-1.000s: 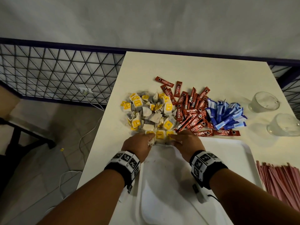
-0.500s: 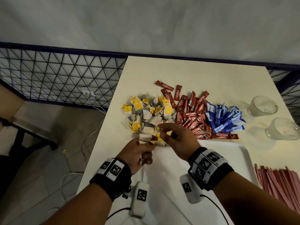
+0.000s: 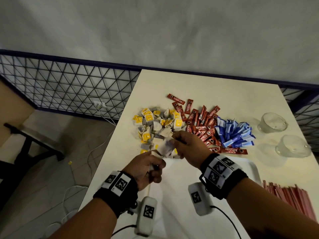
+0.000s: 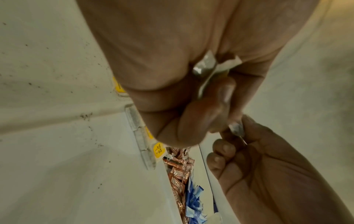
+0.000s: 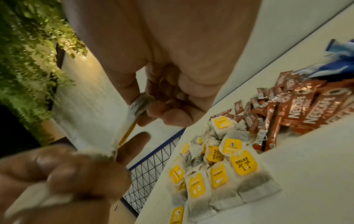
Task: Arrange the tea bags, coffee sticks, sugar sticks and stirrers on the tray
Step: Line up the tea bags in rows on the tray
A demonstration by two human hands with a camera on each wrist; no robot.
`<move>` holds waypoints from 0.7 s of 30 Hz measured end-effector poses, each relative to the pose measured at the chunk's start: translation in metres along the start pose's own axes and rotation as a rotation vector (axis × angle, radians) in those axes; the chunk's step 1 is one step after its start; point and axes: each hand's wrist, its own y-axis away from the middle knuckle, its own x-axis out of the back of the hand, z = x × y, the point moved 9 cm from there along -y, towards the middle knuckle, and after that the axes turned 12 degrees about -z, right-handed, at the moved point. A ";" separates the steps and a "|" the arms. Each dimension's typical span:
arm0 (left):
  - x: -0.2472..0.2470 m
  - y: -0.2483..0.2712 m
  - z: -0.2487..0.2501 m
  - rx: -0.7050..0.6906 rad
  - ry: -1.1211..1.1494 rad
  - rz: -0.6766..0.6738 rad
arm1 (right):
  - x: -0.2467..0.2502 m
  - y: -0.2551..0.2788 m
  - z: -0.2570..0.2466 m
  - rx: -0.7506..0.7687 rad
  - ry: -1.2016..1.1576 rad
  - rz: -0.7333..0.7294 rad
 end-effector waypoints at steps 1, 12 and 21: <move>0.006 0.001 0.000 -0.026 0.014 0.038 | 0.003 0.001 0.005 -0.023 -0.083 0.015; 0.041 0.016 0.033 -0.072 -1.165 0.417 | 0.001 0.006 0.015 -0.080 -0.629 0.011; -0.026 0.020 0.076 -0.506 -1.166 0.195 | -0.012 0.010 0.012 -0.127 -0.545 -0.079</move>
